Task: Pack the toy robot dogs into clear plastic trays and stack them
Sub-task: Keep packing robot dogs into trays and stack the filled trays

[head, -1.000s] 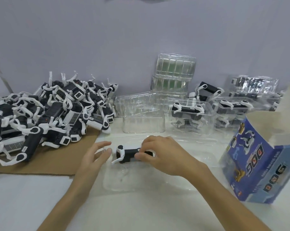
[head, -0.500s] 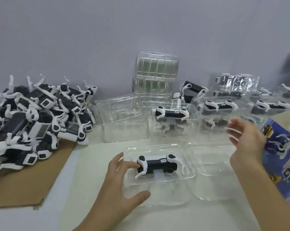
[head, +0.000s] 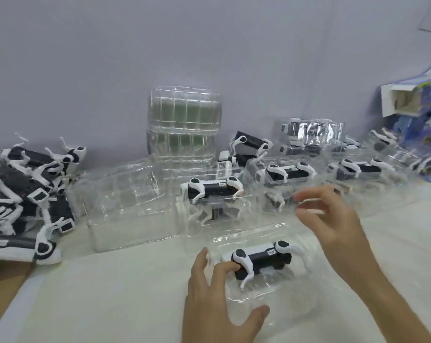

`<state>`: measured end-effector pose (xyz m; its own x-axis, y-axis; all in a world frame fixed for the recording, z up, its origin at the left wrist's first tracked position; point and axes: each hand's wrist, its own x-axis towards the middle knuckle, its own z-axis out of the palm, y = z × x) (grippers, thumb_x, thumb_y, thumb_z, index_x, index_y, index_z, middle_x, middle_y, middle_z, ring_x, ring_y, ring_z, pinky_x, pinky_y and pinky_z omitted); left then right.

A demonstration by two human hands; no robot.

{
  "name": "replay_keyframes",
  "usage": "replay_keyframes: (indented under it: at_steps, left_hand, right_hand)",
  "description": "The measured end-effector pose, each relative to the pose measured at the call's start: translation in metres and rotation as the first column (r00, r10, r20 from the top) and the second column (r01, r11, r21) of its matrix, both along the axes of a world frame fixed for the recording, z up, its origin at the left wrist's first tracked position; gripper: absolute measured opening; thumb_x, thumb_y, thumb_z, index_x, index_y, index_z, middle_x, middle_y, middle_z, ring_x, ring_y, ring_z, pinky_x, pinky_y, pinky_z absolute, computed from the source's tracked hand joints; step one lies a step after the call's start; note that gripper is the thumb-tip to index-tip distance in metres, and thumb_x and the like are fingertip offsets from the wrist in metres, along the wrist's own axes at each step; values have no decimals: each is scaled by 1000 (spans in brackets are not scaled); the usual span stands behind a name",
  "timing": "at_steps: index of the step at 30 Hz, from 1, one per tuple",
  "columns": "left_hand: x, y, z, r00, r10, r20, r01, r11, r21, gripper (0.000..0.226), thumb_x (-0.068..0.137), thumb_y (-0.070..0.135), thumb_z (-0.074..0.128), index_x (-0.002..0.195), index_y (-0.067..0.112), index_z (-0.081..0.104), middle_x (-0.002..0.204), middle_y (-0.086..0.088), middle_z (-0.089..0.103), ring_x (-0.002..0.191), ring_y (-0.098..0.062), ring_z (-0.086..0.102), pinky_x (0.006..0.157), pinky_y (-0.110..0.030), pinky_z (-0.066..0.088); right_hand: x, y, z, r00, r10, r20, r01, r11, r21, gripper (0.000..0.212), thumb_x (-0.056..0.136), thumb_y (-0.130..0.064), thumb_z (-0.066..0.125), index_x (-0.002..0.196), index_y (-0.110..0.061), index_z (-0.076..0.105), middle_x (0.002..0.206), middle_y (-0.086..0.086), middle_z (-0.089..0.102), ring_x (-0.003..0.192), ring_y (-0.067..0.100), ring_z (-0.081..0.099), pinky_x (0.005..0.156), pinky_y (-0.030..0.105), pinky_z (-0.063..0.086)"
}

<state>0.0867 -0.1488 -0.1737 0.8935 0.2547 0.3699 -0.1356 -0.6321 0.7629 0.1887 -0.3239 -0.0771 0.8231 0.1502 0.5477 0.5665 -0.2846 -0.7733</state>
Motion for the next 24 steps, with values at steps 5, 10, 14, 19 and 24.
replay_keyframes:
  at_steps: [5, 10, 14, 19, 24]
  left_hand:
    - [14, -10, 1, 1000, 7, 17, -6, 997, -75, 78, 41, 71, 60, 113, 61, 30, 148, 23, 12, 131, 4, 28, 93, -2, 23]
    - [16, 3, 2, 998, -51, 46, 58, 983, -173, 87, 40, 68, 67, 117, 72, 27, 147, 26, 18, 132, 16, 25, 97, 1, 23]
    - [10, 20, 6, 993, -45, 113, 69, 972, -224, 74, 44, 63, 68, 114, 71, 42, 136, 23, 43, 120, 22, 38, 91, -13, 41]
    - [8, 47, 15, 955, 235, 180, -132, 882, -452, 31, 60, 33, 59, 74, 59, 68, 94, 35, 64, 71, 6, 66, 58, -12, 48]
    - [6, 62, 3, 958, 287, -14, -240, 773, -588, 49, 94, -20, 42, 66, 16, 61, 80, -34, 63, 40, -14, 52, 42, -13, 41]
  right_hand:
    - [-6, 0, -3, 875, 395, -279, -479, 621, -621, 51, 75, -43, 81, 120, -47, 58, 133, -27, 47, 129, 1, 43, 101, 10, 32]
    - [-2, -1, -24, 908, 404, -111, -319, 496, -807, 52, 81, -62, 67, 129, -60, 46, 139, -45, 28, 131, -15, 26, 112, 13, 12]
    - [-11, 0, -22, 907, 416, 65, -123, 408, -905, 37, 84, -65, 60, 120, -56, 63, 131, -28, 59, 120, -3, 59, 99, 28, 52]
    - [-22, -14, -3, 878, 470, 85, -167, 468, -868, 37, 102, -47, 33, 113, -49, 69, 129, -29, 60, 121, -8, 55, 98, 20, 48]
    - [-33, -29, 44, 838, 540, 81, -328, 616, -716, 32, 96, -62, 46, 124, -53, 59, 119, -34, 63, 108, -15, 59, 95, 3, 39]
